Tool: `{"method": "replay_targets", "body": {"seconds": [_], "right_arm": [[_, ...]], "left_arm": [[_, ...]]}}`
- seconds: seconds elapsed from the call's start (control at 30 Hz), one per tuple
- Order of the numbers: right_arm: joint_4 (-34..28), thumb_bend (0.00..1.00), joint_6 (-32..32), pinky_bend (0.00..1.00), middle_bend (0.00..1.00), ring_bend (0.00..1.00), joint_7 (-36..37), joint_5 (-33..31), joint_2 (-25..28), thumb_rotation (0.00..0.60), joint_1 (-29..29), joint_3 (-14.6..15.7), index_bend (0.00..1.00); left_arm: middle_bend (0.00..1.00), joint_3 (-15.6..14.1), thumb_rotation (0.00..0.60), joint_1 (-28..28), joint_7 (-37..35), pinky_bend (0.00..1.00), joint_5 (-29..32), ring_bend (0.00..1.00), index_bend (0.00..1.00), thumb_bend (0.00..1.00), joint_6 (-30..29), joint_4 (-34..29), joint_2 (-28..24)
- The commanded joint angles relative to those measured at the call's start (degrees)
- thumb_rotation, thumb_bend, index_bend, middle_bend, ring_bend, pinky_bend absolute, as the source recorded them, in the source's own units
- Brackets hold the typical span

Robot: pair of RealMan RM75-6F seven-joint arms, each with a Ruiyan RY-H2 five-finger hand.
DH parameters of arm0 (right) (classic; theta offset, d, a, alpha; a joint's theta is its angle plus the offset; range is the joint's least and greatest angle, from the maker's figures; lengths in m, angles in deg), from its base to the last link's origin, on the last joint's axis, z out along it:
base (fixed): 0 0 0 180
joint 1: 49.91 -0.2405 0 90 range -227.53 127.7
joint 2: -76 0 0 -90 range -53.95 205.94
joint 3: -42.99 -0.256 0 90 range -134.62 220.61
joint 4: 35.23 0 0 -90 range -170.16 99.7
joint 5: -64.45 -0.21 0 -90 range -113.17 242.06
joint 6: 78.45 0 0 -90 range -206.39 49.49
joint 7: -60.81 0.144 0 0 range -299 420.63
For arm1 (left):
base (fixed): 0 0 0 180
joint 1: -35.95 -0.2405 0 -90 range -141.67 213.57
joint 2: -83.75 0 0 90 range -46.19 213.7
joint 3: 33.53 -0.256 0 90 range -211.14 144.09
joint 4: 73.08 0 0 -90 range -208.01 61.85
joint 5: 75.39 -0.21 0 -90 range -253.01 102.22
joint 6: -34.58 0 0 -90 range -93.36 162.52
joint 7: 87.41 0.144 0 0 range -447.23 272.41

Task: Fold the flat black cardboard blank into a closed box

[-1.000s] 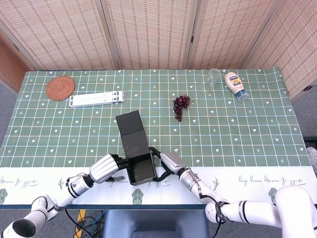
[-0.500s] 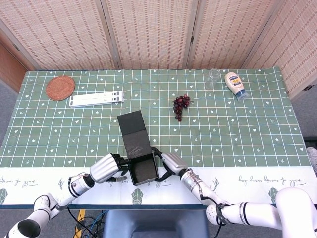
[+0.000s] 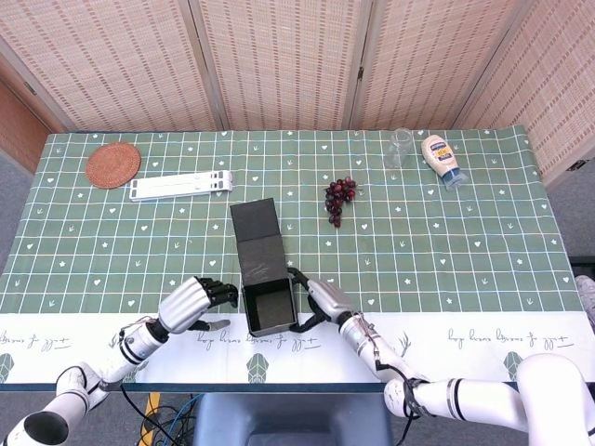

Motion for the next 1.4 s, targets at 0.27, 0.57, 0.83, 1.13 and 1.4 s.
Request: {"method": "replay_targets", "body": {"seconds": [0.27, 0.57, 0.83, 1.13, 1.4], "right_arm": [[3.1, 0.45, -4.6, 1.0, 0.21, 0.8, 0.6, -2.8, -4.8, 0.6, 0.5, -3.2, 0.0], [1.6, 0.25, -5.1, 1.0, 0.04, 0.71, 1.4, -3.3, -5.5, 0.6, 1.3, -4.8, 0.0], [-8.1, 0.14, -2.0, 1.0, 0.02, 0.68, -0.1, -5.6, 2.5, 0.6, 2.1, -4.2, 0.0], [-20.6, 0.14, -2.1, 1.0, 0.02, 0.68, 1.5, -5.7, 13.7, 0.6, 3.0, -7.9, 0.0], [-22.5, 0.14, -8.0, 1.0, 0.04, 0.68, 0.9, 0.0, 17.9, 0.6, 3.7, -10.6, 0.0]], "left_arm": [[0.21, 3.6, 0.6, -1.8, -1.4, 0.62, 4.8, 0.31, 0.27, 0.13, 2.2, -5.6, -5.0], [0.14, 7.1, 0.6, -3.1, -2.5, 0.54, 9.3, 0.22, 0.17, 0.13, 5.6, -15.3, -10.7], [0.12, 9.1, 0.6, -3.9, -2.7, 0.53, 12.1, 0.2, 0.13, 0.13, 9.1, -26.3, -15.9], [0.12, 10.4, 0.6, -4.9, -0.7, 0.53, 14.5, 0.21, 0.12, 0.13, 13.2, -36.8, -20.7], [0.08, 11.0, 0.6, -5.6, 0.0, 0.54, 20.5, 0.26, 0.01, 0.13, 22.7, -50.7, -25.8]]}}
